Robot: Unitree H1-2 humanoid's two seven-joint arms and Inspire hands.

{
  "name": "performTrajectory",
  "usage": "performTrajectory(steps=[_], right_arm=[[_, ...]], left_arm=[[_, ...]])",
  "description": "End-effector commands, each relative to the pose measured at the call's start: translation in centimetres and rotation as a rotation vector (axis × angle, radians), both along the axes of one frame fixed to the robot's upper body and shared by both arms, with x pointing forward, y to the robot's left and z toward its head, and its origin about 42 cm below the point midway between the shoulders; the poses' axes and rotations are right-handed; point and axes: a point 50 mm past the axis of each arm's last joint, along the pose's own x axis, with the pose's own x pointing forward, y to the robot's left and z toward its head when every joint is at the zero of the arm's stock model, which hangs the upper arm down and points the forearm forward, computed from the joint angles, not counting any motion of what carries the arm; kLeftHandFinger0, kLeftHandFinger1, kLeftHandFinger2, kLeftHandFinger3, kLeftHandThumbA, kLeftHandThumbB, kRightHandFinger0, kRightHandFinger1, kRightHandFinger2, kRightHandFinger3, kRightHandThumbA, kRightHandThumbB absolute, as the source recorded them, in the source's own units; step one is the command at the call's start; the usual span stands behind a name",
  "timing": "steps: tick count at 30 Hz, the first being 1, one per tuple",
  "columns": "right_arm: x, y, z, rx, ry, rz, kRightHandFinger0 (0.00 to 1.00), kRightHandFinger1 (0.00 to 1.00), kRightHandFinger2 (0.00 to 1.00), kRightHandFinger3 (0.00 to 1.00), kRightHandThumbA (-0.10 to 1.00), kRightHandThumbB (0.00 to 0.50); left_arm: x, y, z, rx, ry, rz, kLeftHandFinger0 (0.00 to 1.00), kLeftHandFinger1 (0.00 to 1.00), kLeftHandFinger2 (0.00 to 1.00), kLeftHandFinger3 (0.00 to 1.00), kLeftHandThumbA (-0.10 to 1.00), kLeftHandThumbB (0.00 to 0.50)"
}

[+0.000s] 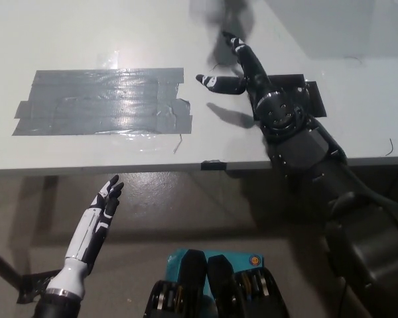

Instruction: A white bottle is kept in the middle of the desk infront of the robot and the robot picks it up with its right hand and passes it to a person

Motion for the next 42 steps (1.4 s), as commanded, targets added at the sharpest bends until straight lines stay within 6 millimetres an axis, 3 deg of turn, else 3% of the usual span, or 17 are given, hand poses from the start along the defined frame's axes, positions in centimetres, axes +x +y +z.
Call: performTrajectory(steps=[1,7,10,12,13,15,16,18,21,24,26,30,31,34,38,42], right_arm=[[0.8,-0.6,4.9,0.062,-0.169,0.039,1.0,1.0,1.0,1.0,0.79,0.5],[-0.4,-2.4,6.4,0.081,-0.282,0.059,1.0,1.0,1.0,1.0,0.82,0.5],[-2.0,-3.8,7.2,0.12,-0.346,0.072,1.0,1.0,1.0,1.0,0.82,0.5],[-5.0,-5.1,7.3,0.131,-0.416,0.102,1.0,1.0,1.0,1.0,0.84,0.5],[-7.1,-5.7,7.2,0.127,-0.46,0.12,1.0,1.0,1.0,1.0,0.86,0.5],[-8.8,-6.0,7.2,0.132,-0.49,0.135,1.0,1.0,1.0,1.0,0.86,0.5],[-11.1,-6.4,7.3,0.142,-0.534,0.15,1.0,1.0,1.0,1.0,0.87,0.484],[-13.0,-6.7,7.3,0.135,-0.574,0.156,1.0,1.0,1.0,1.0,0.89,0.482],[-18.7,-7.9,6.5,0.163,-0.618,0.197,1.0,1.0,1.0,1.0,0.96,0.467],[-21.6,-8.6,5.0,0.157,-0.61,0.214,1.0,1.0,1.0,1.0,0.93,0.406],[-22.8,-9.3,3.4,0.183,-0.577,0.227,1.0,1.0,1.0,1.0,0.91,0.403],[-24.4,-10.4,0.7,0.202,-0.545,0.207,1.0,1.0,1.0,1.0,0.87,0.372],[-24.7,-10.9,-0.3,0.22,-0.527,0.191,1.0,1.0,1.0,1.0,0.83,0.336],[-24.8,-11.5,-1.8,0.233,-0.486,0.174,1.0,1.0,1.0,1.0,0.83,0.347],[-24.8,-12.1,-4.1,0.238,-0.423,0.147,1.0,1.0,1.0,1.0,0.82,0.312],[-24.1,-12.3,-6.5,0.224,-0.349,0.11,1.0,1.0,1.0,1.0,0.84,0.32]], left_arm=[[0.8,0.2,1.4,0.017,-0.035,-0.014,1.0,1.0,1.0,1.0,1.0,0.135],[0.9,0.3,1.4,0.01,-0.045,-0.01,1.0,1.0,1.0,1.0,1.0,0.131],[1.1,0.3,1.6,0.022,-0.052,-0.011,1.0,1.0,1.0,1.0,1.0,0.122],[1.1,0.5,1.7,0.022,-0.05,-0.012,1.0,1.0,1.0,1.0,1.0,0.154],[1.2,0.6,1.7,0.019,-0.042,-0.01,1.0,1.0,1.0,1.0,1.0,0.151],[1.3,0.6,1.7,0.02,-0.042,-0.009,1.0,1.0,1.0,1.0,1.0,0.147],[1.4,0.6,1.6,0.022,-0.042,-0.008,1.0,1.0,1.0,1.0,1.0,0.142],[1.5,0.6,1.5,0.024,-0.04,-0.008,1.0,1.0,1.0,1.0,1.0,0.144],[1.5,0.6,1.4,0.03,-0.04,-0.008,1.0,1.0,1.0,1.0,1.0,0.13],[1.4,0.6,1.1,0.032,-0.026,-0.004,1.0,1.0,1.0,1.0,1.0,0.141],[1.4,0.7,0.9,0.029,-0.021,-0.005,1.0,1.0,1.0,1.0,1.0,0.141],[1.3,0.7,0.6,0.031,-0.022,-0.002,1.0,1.0,1.0,1.0,1.0,0.139],[1.2,0.7,0.4,0.029,-0.017,0.0,1.0,1.0,1.0,1.0,1.0,0.141],[1.0,0.7,0.1,0.018,-0.005,0.007,1.0,1.0,1.0,1.0,1.0,0.148],[0.7,0.7,-0.3,0.022,0.004,0.01,1.0,1.0,1.0,1.0,1.0,0.164],[0.5,0.6,-0.4,0.02,0.012,0.01,1.0,1.0,1.0,1.0,1.0,0.165]])
